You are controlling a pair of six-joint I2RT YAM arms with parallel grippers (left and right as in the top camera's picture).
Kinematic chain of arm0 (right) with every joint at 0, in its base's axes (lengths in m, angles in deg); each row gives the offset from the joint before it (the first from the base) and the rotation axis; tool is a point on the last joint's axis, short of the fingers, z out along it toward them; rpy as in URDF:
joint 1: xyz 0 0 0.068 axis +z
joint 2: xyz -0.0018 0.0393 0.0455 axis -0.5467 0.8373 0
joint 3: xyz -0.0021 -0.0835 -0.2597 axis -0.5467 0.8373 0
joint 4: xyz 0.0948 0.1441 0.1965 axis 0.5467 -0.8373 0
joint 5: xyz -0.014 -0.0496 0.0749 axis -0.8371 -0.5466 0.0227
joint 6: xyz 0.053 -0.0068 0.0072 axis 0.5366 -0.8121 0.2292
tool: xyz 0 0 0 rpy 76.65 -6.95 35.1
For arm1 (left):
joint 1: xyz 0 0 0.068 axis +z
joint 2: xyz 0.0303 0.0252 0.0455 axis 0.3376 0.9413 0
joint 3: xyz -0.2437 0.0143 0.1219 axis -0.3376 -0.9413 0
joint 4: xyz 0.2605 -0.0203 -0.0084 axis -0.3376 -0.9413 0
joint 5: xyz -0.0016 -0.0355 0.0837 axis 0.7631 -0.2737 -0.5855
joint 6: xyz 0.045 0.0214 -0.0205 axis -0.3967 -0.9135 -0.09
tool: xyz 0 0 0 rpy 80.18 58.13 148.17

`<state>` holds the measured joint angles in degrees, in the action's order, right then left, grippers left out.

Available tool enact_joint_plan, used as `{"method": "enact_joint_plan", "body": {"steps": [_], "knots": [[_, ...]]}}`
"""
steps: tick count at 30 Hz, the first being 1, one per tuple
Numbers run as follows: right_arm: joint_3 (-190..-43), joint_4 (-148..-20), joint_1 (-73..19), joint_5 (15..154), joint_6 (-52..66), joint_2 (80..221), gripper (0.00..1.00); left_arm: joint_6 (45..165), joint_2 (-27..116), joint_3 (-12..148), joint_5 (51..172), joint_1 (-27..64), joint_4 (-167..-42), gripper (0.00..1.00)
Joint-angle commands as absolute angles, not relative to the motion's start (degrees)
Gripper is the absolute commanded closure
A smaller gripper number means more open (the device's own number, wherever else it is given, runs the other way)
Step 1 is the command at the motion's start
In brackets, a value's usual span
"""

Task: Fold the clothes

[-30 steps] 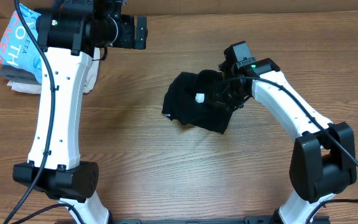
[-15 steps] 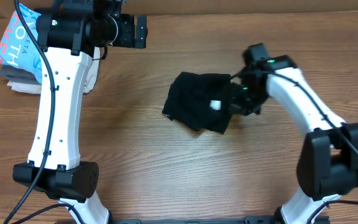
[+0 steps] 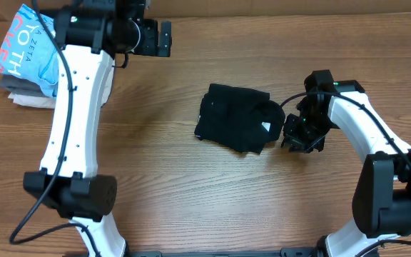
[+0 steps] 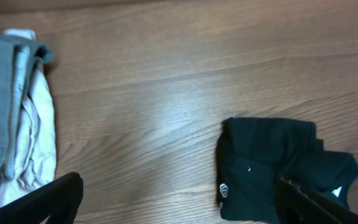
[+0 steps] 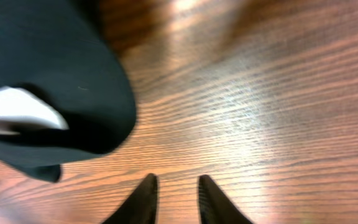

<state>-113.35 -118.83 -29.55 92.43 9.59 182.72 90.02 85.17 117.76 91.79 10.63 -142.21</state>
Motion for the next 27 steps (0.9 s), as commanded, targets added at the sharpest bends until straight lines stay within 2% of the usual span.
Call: {"method": "enact_joint_plan", "body": {"steps": [1,2,4,7,9,15,23,27], "knots": [[-115.7,-117.5,-31.4,93.6,9.0,181.5,0.79,88.8,87.5,117.5,92.0,10.8,-142.0,0.00],[-117.4,-117.2,-31.8,95.0,8.2,181.3,0.79,88.0,88.1,117.6,92.0,10.8,-141.6,0.00],[-123.2,-116.4,-32.1,96.5,4.7,181.1,0.69,86.8,89.5,117.6,92.0,10.8,-141.0,0.00],[-127.5,-113.7,-32.1,94.9,1.3,181.1,0.39,86.7,91.0,117.6,92.0,10.8,-140.9,0.00],[-127.7,-111.5,-32.1,95.0,-0.4,181.2,0.29,86.7,91.9,117.6,92.0,10.8,-140.9,0.00],[-127.7,-110.5,-31.1,95.2,-11.9,184.8,0.27,86.7,94.6,117.6,92.0,10.8,-140.1,0.00],[-127.6,-108.4,-30.9,97.7,-20.4,189.7,0.27,86.7,95.0,117.6,92.0,10.8,-139.6,0.00],[-127.6,-104.4,-30.9,99.4,-21.0,193.5,0.21,86.7,95.0,117.6,92.0,10.8,-139.6,0.00]]}}
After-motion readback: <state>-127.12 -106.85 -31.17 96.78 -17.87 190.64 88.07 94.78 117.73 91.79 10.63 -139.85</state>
